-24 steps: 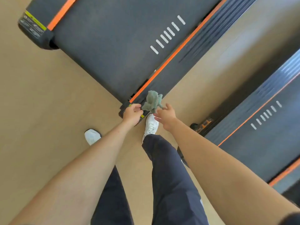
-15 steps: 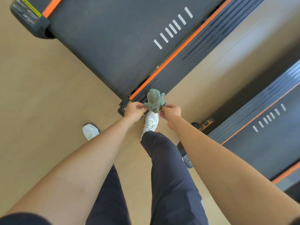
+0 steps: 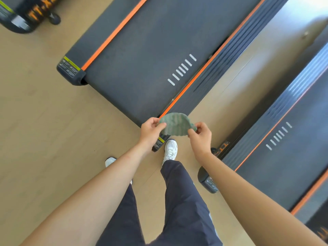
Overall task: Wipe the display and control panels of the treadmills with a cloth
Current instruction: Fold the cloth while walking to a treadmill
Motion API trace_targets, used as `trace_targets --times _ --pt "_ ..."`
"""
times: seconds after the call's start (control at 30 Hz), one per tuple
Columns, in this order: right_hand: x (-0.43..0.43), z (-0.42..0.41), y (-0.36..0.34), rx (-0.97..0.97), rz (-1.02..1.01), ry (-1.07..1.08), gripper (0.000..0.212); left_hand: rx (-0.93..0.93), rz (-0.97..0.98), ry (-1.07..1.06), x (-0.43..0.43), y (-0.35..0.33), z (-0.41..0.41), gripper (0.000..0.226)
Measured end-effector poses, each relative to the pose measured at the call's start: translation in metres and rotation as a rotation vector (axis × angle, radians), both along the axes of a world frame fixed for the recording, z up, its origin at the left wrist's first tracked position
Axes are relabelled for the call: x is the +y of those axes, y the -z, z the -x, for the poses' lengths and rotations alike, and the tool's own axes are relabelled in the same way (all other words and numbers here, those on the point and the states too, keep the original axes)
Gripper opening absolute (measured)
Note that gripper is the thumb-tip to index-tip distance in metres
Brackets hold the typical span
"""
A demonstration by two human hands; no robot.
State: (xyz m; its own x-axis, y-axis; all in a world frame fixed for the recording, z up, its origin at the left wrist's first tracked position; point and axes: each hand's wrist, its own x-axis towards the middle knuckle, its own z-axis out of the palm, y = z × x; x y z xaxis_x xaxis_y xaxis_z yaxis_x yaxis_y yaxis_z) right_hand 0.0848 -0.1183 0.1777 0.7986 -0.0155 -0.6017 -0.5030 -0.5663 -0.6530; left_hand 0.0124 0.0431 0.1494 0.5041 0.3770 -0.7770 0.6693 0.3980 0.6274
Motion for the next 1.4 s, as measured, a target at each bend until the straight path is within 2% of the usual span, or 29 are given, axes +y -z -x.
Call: trace_targets --times 0.17,0.4,0.47,0.6,0.7,0.83,0.93,1.0,1.1,1.13,1.2,1.27,1.4 --pt "0.029 0.051 -0.067 0.063 -0.022 -0.140 0.021 -0.151 0.072 -0.045 0.047 -0.081 0.033 0.006" --pt "0.124 0.142 -0.145 0.107 -0.032 -0.631 0.019 -0.315 0.048 -0.013 0.151 -0.176 0.121 0.004" --pt "0.159 0.165 -0.167 0.043 -0.023 -0.693 0.016 -0.354 0.024 -0.021 0.186 -0.196 0.150 0.014" --pt "0.234 0.195 -0.206 -0.187 -0.067 -0.695 0.009 -0.394 -0.059 0.010 0.257 -0.232 0.205 0.020" --pt "0.294 0.203 -0.231 -0.294 -0.140 -0.729 0.023 -0.429 -0.142 0.032 0.309 -0.262 0.238 0.031" --pt "0.376 0.203 -0.259 -0.386 -0.223 -0.896 0.047 -0.463 -0.232 0.066 0.378 -0.298 0.265 0.018" --pt "0.436 0.200 -0.262 -0.263 -0.258 -1.083 0.063 -0.484 -0.311 0.098 0.428 -0.316 0.273 0.017" --pt "0.474 0.199 -0.260 -0.168 -0.318 -1.124 0.057 -0.477 -0.358 0.089 0.462 -0.321 0.274 0.017" --pt "0.532 0.193 -0.252 -0.112 -0.391 -1.169 0.009 -0.427 -0.417 0.057 0.518 -0.317 0.270 0.024" --pt "0.551 0.188 -0.249 -0.091 -0.415 -1.172 0.005 -0.397 -0.431 0.040 0.539 -0.313 0.268 0.025" --pt "0.588 0.177 -0.241 -0.074 -0.413 -1.172 0.019 -0.336 -0.457 -0.015 0.578 -0.307 0.263 0.022" --pt "0.626 0.164 -0.235 -0.023 -0.418 -1.156 0.020 -0.298 -0.477 -0.082 0.615 -0.302 0.255 0.015" --pt "0.706 0.137 -0.234 0.034 -0.441 -1.104 0.023 -0.225 -0.558 -0.176 0.684 -0.294 0.237 0.017"
